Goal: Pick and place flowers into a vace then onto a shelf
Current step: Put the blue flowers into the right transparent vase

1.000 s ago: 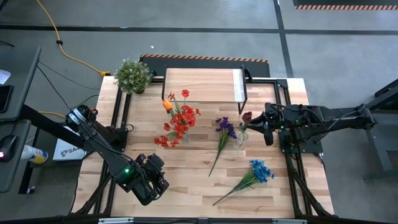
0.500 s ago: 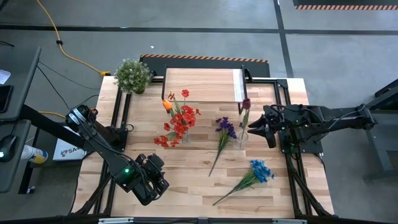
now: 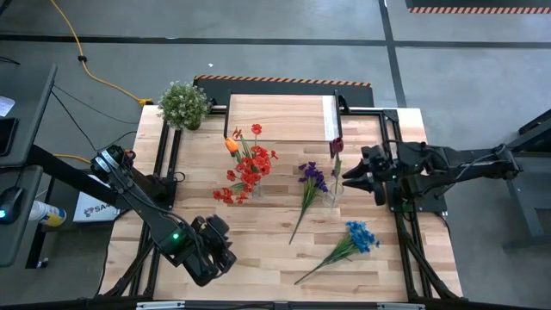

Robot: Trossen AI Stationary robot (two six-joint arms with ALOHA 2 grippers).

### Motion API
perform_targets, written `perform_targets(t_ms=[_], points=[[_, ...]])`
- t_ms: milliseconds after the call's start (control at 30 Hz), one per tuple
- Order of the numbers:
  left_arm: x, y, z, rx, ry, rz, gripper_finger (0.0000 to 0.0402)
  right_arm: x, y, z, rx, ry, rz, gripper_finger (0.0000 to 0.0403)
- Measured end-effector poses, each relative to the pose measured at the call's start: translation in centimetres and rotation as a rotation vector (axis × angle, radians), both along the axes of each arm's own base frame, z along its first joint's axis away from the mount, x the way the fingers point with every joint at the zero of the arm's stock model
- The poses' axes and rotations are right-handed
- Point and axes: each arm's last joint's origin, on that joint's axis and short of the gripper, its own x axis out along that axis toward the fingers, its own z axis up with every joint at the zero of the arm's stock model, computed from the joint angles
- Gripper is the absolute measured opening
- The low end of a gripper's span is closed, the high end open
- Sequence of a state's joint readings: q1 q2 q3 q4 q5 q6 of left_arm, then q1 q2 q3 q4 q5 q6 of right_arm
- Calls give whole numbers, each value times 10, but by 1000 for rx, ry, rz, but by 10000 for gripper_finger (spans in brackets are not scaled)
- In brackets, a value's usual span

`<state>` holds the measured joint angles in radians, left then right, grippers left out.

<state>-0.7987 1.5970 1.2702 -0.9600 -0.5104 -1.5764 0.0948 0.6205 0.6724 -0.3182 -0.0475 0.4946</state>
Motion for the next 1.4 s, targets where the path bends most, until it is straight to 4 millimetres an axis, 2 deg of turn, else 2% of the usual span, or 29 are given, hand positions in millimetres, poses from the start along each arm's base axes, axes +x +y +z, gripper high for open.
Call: perform_targets(t_ms=[533,1000,1200,1400], points=[[23,-23,7,-209,-237,11,129,3,3,22,19,-231,97,114],[57,-53,-20,-365,-381,17,129,-7,5,42,1,-440,186,114],[67,-63,-32,-404,-438,32,129,-16,7,54,18,-559,296,114],[67,-64,-42,-406,-402,55,129,-23,14,60,79,-603,459,114]])
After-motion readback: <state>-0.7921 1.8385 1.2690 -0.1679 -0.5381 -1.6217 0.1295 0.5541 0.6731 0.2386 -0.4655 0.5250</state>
